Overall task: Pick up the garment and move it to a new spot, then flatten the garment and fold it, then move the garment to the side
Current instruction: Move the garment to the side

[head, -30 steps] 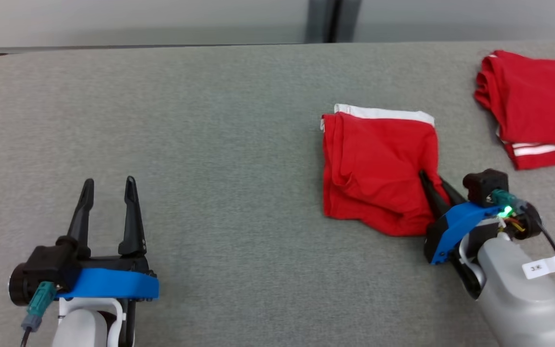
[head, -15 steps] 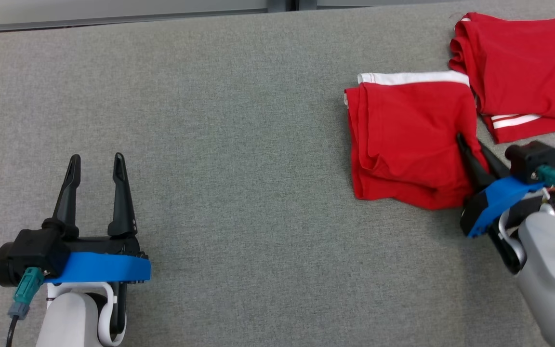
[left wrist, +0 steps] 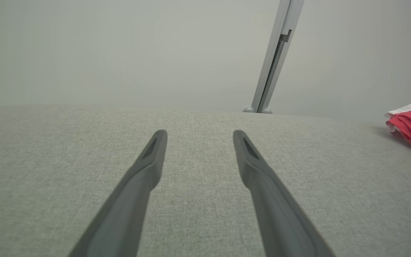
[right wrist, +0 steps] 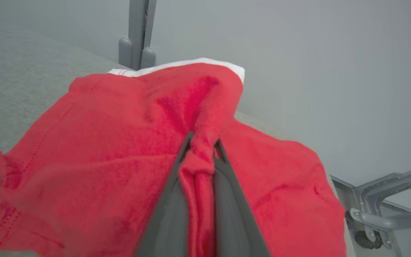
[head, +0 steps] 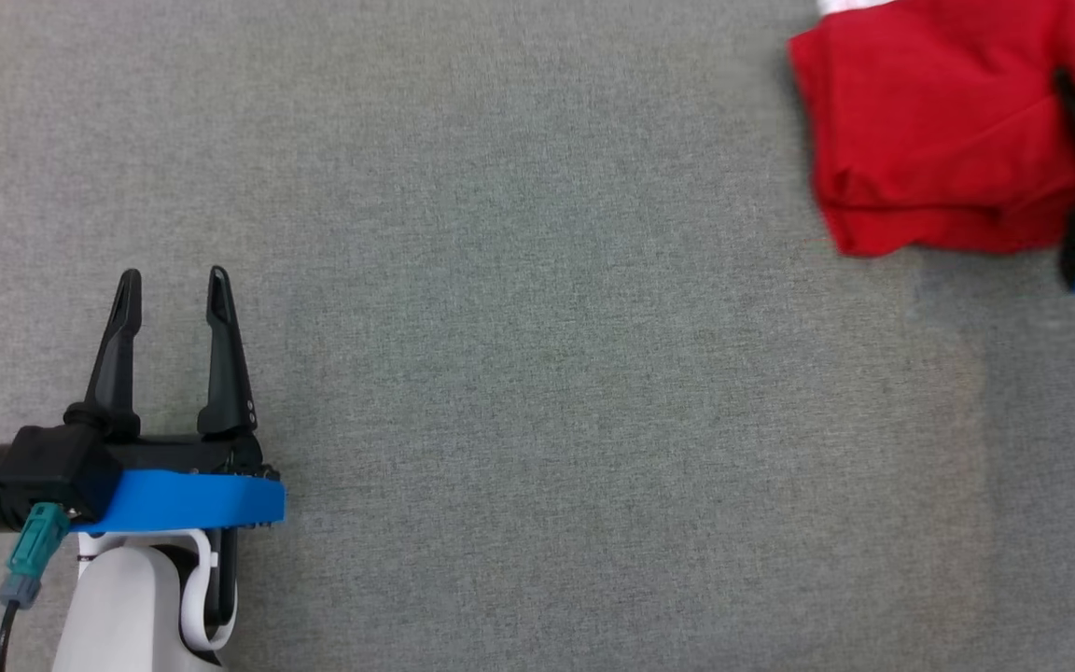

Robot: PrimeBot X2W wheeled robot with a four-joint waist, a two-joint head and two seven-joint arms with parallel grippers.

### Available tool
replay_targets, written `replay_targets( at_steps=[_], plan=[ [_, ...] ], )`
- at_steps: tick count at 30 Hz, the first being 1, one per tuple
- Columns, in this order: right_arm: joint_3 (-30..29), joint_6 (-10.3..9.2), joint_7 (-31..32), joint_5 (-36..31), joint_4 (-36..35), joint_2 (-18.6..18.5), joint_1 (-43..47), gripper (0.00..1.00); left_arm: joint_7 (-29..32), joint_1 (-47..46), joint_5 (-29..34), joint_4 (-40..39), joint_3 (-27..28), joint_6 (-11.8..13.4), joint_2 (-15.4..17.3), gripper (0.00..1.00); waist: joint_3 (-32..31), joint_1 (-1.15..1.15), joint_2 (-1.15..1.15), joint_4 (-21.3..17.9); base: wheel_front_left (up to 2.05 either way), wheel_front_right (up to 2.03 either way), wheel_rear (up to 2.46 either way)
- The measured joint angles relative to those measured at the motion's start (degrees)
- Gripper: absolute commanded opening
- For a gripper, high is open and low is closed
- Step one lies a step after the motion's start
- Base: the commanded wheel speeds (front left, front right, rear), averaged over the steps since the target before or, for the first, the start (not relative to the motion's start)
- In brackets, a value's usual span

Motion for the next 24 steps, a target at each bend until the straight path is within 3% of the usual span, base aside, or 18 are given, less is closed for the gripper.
replay_targets(
  at_steps=[4,9,14,21,22,23,24],
  plan=[
    [0.52,-0.01,3.01,1.80,0.76,-6.16,-2.52,0.00,0.00,-1.03,-0.01,-0.57,-0.22,0.00,0.41,1.00,1.70,0.00,0.00,0.25,0.00,0.00,0.00],
    [-0.43,-0.01,5.31,2.83,1.13,-10.98,-4.59,0.00,0.00,-1.72,-0.25,-1.03,-0.42,0.00,0.91,1.00,3.17,0.00,0.00,0.54,0.00,0.00,0.00],
    [-2.26,-0.01,6.81,2.38,2.05,-13.23,-5.90,0.00,0.00,-1.95,-0.26,-1.19,-0.80,0.00,1.00,1.00,3.92,0.00,0.00,0.59,0.00,0.00,0.00],
    [-3.99,-0.01,7.77,0.60,3.89,-13.05,-7.29,0.00,0.00,-2.63,-0.42,-1.10,-1.21,-0.01,1.12,1.00,4.56,-0.01,0.00,0.79,0.00,0.00,0.00],
    [-4.01,0.00,7.66,-0.12,4.01,-13.01,-7.47,0.16,0.00,-2.71,-0.42,-1.05,-1.21,-0.01,1.14,1.00,4.63,0.00,0.00,0.86,0.00,0.00,0.00],
    [-4.28,0.00,7.37,-0.47,4.25,-12.72,-7.79,0.16,0.00,-2.80,-0.42,-1.03,-1.21,-0.01,1.15,1.00,4.66,0.00,0.00,0.94,0.00,0.00,0.00],
    [-4.70,0.00,7.23,-0.56,4.56,-12.32,-8.08,0.48,0.00,-2.85,-0.42,-1.01,-1.25,-0.01,1.13,1.00,4.64,-0.01,0.00,1.03,0.00,0.00,0.00]
  ],
)
